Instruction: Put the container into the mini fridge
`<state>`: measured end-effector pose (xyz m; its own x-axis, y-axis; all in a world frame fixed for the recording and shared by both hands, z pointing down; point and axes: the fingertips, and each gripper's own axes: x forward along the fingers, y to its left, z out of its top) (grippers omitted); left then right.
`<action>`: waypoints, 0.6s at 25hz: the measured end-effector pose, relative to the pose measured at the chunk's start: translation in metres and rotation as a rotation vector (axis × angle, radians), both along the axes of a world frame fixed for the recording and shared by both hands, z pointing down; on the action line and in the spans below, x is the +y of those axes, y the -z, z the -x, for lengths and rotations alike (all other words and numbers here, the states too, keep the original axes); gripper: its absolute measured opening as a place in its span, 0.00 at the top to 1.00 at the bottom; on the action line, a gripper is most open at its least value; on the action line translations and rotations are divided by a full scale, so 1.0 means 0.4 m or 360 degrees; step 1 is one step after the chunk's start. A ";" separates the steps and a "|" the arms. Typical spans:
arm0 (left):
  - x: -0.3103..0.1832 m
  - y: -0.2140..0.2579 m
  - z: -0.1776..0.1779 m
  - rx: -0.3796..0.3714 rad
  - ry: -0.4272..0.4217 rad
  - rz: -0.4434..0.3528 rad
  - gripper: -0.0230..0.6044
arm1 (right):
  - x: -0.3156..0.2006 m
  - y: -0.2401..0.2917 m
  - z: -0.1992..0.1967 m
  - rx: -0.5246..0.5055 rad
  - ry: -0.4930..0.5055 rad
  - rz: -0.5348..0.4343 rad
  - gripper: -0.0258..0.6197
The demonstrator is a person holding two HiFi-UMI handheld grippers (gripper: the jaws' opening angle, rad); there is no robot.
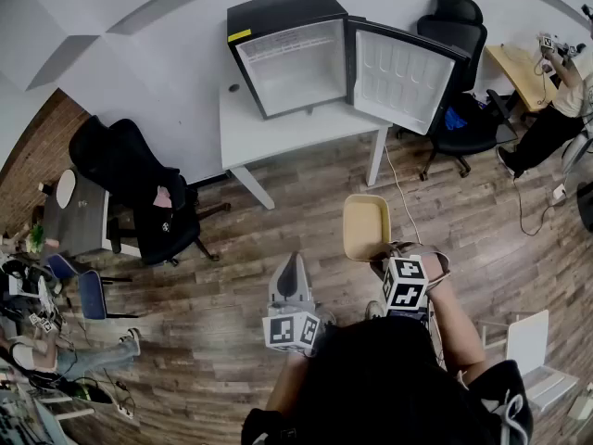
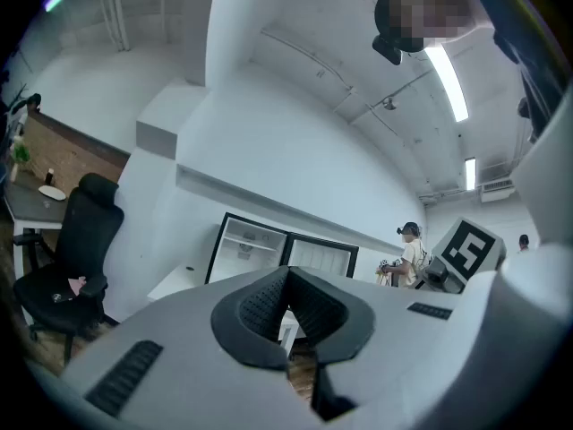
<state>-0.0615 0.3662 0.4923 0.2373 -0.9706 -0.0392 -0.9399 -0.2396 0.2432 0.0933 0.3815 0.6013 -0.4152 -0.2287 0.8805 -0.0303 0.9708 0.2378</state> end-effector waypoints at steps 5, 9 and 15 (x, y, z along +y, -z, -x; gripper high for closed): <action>0.012 0.000 -0.009 0.0011 -0.0013 0.0009 0.93 | 0.013 -0.001 -0.001 0.0005 0.0013 0.0002 0.91; 0.014 -0.001 -0.011 0.0013 -0.0021 0.0018 0.93 | 0.013 0.002 0.000 0.0009 0.0023 0.0001 0.91; 0.018 -0.010 0.005 0.0021 -0.0015 0.0037 0.93 | 0.014 0.007 0.015 -0.0020 0.0016 0.0015 0.91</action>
